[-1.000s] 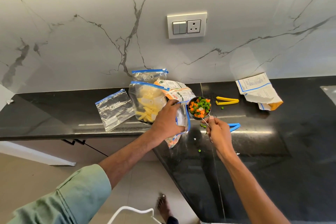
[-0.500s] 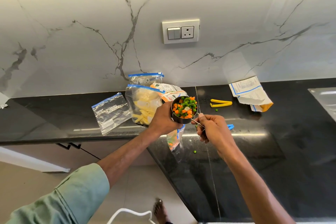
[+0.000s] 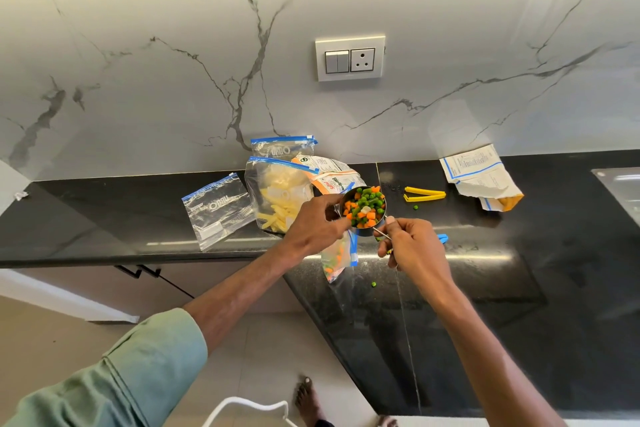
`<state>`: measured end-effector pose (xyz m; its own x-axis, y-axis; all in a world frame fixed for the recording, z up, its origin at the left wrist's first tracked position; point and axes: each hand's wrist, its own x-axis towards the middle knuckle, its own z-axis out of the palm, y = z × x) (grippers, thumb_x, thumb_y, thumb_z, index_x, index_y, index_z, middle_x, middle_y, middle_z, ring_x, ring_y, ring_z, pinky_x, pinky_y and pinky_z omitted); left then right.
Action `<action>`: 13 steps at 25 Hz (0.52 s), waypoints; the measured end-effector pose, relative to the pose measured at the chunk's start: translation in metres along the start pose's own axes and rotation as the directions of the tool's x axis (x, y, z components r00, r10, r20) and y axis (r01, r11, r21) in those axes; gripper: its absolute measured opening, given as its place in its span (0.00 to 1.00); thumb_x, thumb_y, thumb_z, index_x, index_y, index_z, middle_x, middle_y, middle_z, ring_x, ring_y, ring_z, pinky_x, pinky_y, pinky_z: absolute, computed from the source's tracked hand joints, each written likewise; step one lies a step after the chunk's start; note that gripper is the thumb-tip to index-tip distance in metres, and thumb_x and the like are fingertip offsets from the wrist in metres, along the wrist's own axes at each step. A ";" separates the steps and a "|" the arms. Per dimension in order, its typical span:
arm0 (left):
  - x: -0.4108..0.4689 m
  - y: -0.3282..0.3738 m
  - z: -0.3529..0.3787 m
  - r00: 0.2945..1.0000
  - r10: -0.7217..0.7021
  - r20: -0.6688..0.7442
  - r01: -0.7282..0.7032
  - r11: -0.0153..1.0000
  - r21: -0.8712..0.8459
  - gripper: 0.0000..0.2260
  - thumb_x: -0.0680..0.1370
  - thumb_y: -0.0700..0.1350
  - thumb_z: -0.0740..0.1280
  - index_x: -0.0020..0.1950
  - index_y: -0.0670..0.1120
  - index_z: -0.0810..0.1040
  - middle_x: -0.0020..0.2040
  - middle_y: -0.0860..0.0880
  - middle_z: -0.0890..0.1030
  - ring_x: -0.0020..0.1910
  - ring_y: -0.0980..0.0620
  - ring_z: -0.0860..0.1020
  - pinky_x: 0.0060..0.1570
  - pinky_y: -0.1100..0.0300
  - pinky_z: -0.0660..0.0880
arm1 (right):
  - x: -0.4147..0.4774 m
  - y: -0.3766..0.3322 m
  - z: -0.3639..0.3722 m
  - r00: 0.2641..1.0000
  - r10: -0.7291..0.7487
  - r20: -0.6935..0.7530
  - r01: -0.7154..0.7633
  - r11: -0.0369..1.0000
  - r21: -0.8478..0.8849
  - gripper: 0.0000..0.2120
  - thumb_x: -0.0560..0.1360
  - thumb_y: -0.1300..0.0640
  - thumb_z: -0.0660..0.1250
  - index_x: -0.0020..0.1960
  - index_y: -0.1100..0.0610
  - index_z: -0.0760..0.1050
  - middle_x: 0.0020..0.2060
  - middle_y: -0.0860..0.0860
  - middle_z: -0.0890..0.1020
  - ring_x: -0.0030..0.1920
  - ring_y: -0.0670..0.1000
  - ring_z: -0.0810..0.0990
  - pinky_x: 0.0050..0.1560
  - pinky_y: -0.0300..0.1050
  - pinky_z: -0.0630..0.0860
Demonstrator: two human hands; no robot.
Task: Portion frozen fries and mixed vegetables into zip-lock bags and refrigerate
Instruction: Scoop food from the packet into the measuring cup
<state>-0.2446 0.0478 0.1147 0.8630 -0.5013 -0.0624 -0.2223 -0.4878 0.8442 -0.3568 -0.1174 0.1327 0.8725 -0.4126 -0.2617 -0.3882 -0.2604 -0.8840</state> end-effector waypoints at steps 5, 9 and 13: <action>0.007 -0.001 -0.002 0.995 -0.019 -0.094 0.028 0.995 0.096 0.11 0.83 0.42 0.66 0.62 0.43 0.84 0.49 0.45 0.87 0.43 0.53 0.86 0.47 0.50 0.85 | -0.005 0.003 0.006 1.000 0.000 0.009 0.001 0.999 -0.043 0.17 0.87 0.48 0.59 0.47 0.52 0.83 0.31 0.48 0.85 0.29 0.46 0.79 0.37 0.46 0.77; 0.008 0.005 0.002 0.988 0.040 -0.148 0.005 0.956 0.293 0.11 0.79 0.43 0.67 0.55 0.45 0.87 0.44 0.48 0.88 0.42 0.54 0.85 0.45 0.52 0.84 | -0.006 0.007 0.009 0.999 -0.008 0.034 0.010 0.999 -0.038 0.15 0.86 0.47 0.60 0.49 0.52 0.82 0.33 0.48 0.86 0.30 0.45 0.80 0.36 0.44 0.76; 0.009 0.010 0.004 0.982 0.054 -0.181 0.010 0.941 0.338 0.10 0.77 0.43 0.68 0.53 0.45 0.88 0.44 0.47 0.88 0.41 0.53 0.84 0.43 0.57 0.82 | -0.010 0.007 0.005 0.991 0.014 0.130 -0.029 0.993 0.115 0.16 0.85 0.45 0.62 0.51 0.55 0.81 0.40 0.52 0.86 0.37 0.48 0.81 0.36 0.46 0.78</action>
<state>-0.2409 0.0356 0.1206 0.9176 -0.3892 0.0812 -0.3537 -0.7057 0.6140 -0.3667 -0.1110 0.1271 0.8983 -0.2993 -0.3217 -0.3763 -0.1460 -0.9149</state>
